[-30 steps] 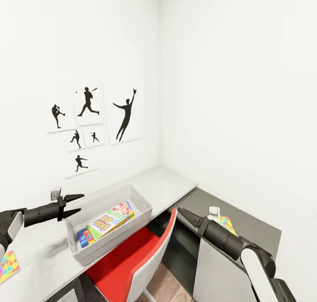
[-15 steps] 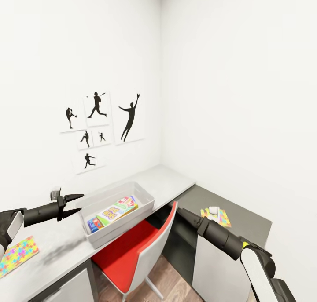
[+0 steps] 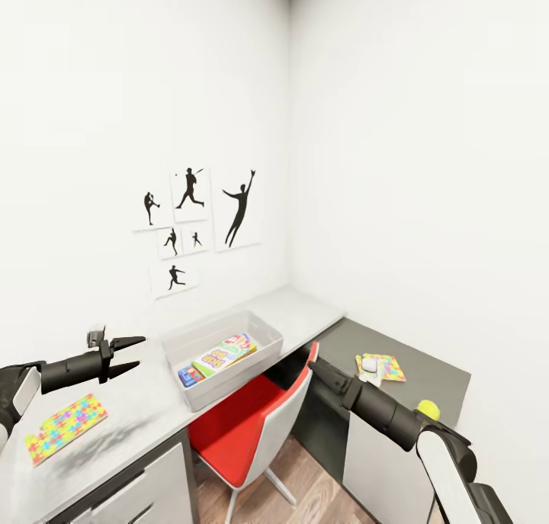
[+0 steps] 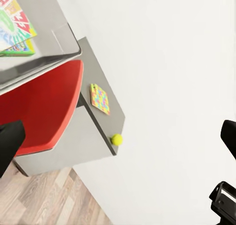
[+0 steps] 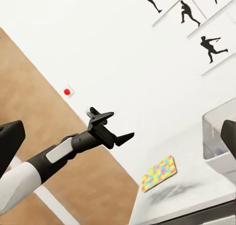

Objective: Put all the toys in the child's room - the three board games (two on the bed and one on the table), the two jigsaw puzzles on the table, and the tennis ball on the table - inside the toy box on the table in the child's room.

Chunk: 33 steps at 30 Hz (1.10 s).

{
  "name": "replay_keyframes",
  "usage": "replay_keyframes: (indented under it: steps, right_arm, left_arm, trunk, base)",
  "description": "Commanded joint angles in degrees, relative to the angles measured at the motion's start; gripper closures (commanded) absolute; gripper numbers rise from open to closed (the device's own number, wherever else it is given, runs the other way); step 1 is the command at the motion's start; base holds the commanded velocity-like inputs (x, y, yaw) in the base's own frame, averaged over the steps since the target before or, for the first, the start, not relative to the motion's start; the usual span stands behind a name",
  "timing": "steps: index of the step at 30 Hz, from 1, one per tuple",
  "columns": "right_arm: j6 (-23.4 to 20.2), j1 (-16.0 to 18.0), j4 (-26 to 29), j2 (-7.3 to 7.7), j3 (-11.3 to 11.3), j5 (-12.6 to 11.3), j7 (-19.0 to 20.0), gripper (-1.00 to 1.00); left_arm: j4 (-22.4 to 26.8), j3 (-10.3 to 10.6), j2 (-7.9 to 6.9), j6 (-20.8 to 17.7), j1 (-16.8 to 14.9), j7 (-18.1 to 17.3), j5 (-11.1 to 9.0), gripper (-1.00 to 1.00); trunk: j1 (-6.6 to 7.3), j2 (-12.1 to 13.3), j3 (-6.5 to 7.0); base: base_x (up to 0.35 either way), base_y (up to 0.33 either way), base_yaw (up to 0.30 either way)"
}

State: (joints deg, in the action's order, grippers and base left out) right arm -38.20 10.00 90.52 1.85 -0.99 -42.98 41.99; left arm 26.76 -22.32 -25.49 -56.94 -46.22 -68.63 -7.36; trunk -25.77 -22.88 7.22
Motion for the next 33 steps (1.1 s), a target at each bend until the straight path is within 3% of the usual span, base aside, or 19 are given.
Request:
replay_keyframes:
  steps: [1,10,20,33]
  right_arm:
    - [-0.39,0.02,0.0,-0.01,-0.02,-0.27,0.02,-1.0]
    - [-0.39,0.02,0.0,0.01,-0.05,-0.27,0.02,-1.0]
    - [-0.39,0.02,0.0,0.01,-0.05,-0.27,0.02,-1.0]
    - [-0.39,0.02,0.0,-0.01,0.02,-0.2,0.02,-1.0]
  left_arm:
    - [-0.04,-0.09,0.0,-0.3,-0.02,-0.1,-0.02,-1.0]
    - [-0.04,-0.09,0.0,-0.28,-0.02,-0.1,-0.02,-1.0]
    - [-0.04,-0.09,0.0,-0.27,-0.02,-0.1,-0.02,-1.0]
    - [-0.04,-0.25,0.02,-0.28,-0.02,-0.16,-0.02,-1.0]
  trunk:
    - [-0.01,-0.04,0.07]
    - [-0.01,-0.04,0.68]
    - [-0.01,-0.04,0.89]
    - [-0.01,-0.04,1.73]
  base:
    - [-0.086,0.264,0.029]
    - [-0.031,0.249,0.071]
    - [-0.012,0.044,0.041]
    - [-0.109,0.082,0.174]
